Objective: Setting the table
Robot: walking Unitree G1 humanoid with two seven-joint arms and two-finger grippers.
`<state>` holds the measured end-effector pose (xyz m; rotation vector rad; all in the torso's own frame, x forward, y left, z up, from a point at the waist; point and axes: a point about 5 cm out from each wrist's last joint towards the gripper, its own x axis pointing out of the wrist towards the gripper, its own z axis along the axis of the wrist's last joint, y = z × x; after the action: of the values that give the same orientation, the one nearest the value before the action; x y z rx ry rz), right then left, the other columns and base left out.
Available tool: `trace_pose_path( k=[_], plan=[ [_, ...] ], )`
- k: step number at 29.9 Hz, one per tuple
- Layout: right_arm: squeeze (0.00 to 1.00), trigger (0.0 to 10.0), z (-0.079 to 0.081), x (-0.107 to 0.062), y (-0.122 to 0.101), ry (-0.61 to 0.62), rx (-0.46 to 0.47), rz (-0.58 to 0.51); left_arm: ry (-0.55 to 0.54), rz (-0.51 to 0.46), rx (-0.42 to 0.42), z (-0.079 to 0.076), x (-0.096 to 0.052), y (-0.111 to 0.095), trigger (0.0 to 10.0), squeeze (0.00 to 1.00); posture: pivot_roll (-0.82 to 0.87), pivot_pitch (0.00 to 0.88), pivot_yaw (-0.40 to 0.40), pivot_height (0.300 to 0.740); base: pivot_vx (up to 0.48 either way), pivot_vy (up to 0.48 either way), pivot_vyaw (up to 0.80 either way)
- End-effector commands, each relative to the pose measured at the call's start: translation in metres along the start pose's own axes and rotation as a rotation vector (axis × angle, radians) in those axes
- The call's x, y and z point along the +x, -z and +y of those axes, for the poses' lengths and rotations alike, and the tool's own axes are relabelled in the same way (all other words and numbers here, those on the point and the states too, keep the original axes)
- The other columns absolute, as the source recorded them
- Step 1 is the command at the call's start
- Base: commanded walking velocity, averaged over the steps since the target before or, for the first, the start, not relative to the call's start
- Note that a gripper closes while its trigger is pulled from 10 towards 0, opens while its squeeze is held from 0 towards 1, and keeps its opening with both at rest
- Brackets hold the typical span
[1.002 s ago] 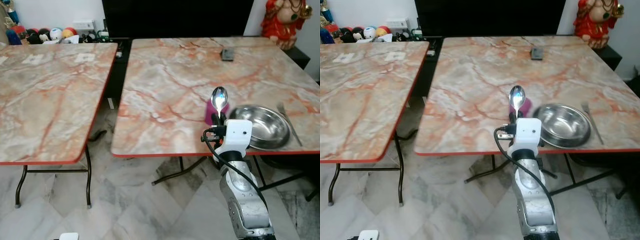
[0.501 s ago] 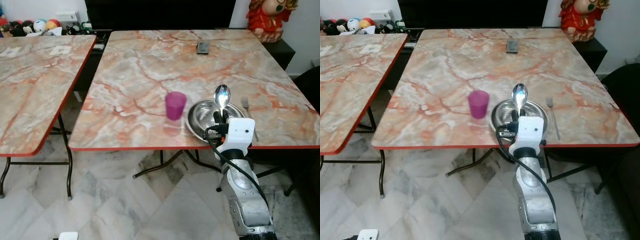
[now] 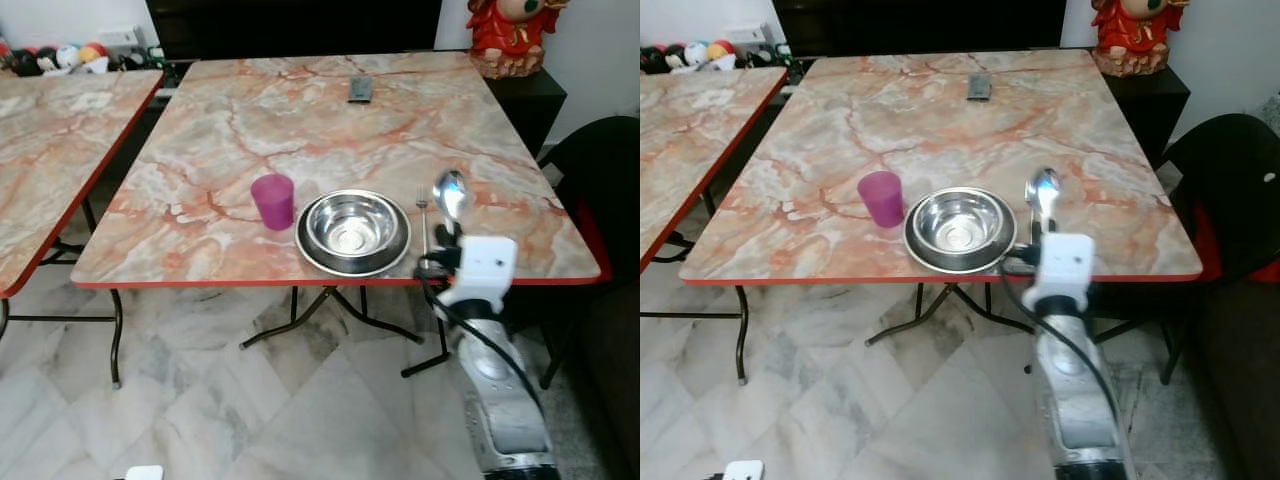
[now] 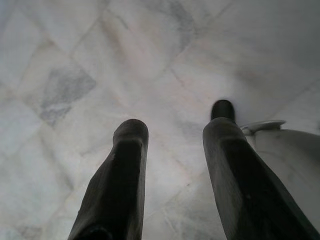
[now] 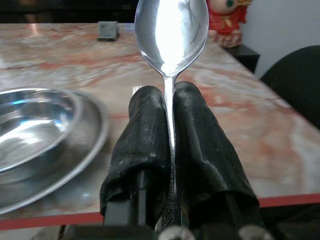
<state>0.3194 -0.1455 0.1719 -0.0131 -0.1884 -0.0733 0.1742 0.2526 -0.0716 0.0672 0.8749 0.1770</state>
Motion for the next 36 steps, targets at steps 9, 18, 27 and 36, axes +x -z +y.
trace_pose_path(
  k=[9,18,27,36],
  plan=[
    [0.00,10.0,0.0088,-0.0001,-0.0016,-0.024,0.011,-0.003,-0.012,0.029,-0.011,0.0042,-0.0020,0.0077,10.0,0.00,-0.02,0.172,0.043,0.740,0.000,0.000,0.00],
    [0.00,10.0,0.0097,-0.0005,-0.0012,-0.029,0.013,-0.001,-0.018,0.031,-0.009,0.0046,-0.0021,0.0080,10.0,0.00,-0.02,0.174,0.043,0.740,0.027,0.000,0.00],
    [0.00,10.0,0.0100,0.0003,-0.0013,-0.029,0.014,-0.001,-0.015,0.028,-0.008,0.0043,-0.0019,0.0073,10.0,0.00,-0.02,0.172,0.042,0.740,0.267,0.000,0.00],
    [0.00,10.0,0.0103,0.0009,-0.0014,-0.029,0.014,-0.001,-0.016,0.027,-0.010,0.0042,-0.0019,0.0071,10.0,0.00,-0.02,0.173,0.042,0.740,0.322,0.000,0.00]
  ],
)
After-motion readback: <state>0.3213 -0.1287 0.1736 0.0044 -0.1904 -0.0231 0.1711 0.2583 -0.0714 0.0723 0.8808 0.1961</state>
